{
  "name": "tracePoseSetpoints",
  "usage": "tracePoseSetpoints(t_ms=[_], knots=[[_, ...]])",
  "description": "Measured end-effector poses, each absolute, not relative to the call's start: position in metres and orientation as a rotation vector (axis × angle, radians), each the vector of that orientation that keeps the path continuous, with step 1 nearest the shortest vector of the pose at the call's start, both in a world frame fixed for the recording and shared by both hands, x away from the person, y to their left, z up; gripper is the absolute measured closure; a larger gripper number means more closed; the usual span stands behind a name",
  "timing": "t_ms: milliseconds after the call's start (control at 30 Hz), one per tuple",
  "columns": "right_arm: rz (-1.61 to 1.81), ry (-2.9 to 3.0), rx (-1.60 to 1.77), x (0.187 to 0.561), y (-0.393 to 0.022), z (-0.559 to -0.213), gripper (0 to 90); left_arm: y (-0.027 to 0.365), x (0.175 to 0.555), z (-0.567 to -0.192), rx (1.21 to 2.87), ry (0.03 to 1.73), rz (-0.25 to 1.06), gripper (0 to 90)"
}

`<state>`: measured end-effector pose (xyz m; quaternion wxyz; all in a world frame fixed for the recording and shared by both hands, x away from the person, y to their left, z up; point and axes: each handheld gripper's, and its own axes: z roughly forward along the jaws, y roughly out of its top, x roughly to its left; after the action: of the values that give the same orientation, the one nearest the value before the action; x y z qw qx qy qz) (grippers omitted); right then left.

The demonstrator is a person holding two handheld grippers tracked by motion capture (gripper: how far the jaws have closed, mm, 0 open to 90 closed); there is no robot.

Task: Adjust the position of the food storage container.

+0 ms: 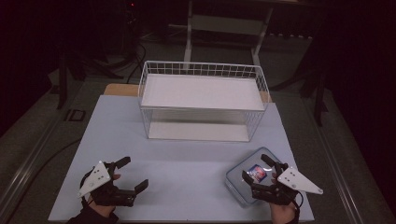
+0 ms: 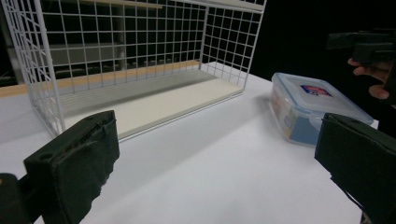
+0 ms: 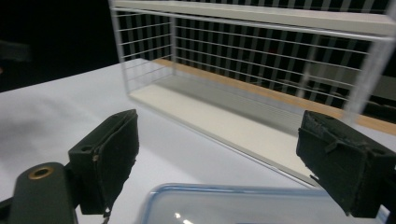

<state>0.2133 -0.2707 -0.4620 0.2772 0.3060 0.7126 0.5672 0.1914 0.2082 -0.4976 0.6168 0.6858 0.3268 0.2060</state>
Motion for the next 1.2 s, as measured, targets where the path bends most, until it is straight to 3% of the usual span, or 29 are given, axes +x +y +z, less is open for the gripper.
tracePoseSetpoints(t_ms=[633,733,767,833,900,933,967,1200], knots=[[1.47,2.062,0.654,0.23,-0.264,-0.417,13.5,0.21,0.191,-0.497,1.562,0.751,0.48,0.0],[1.444,2.098,0.664,0.24,-0.274,-0.413,24.4,0.21,0.191,-0.497,1.56,0.752,0.475,0.0],[1.404,2.107,0.702,0.247,-0.284,-0.414,33.2,0.21,0.191,-0.497,1.559,0.752,0.475,0.0],[1.404,2.111,0.719,0.251,-0.29,-0.415,38.1,0.211,0.191,-0.497,1.559,0.751,0.474,0.0],[1.361,2.104,0.77,0.26,-0.306,-0.423,54.9,0.211,0.191,-0.497,1.559,0.751,0.475,0.0],[1.361,2.104,0.77,0.26,-0.306,-0.423,54.9,0.211,0.191,-0.497,1.559,0.751,0.473,0.0],[1.316,2.1,0.805,0.264,-0.316,-0.43,63.7,0.211,0.191,-0.497,1.559,0.752,0.471,0.0],[1.208,2.128,0.9,0.279,-0.342,-0.453,80.2,0.21,0.191,-0.497,1.563,0.748,0.469,0.0]])
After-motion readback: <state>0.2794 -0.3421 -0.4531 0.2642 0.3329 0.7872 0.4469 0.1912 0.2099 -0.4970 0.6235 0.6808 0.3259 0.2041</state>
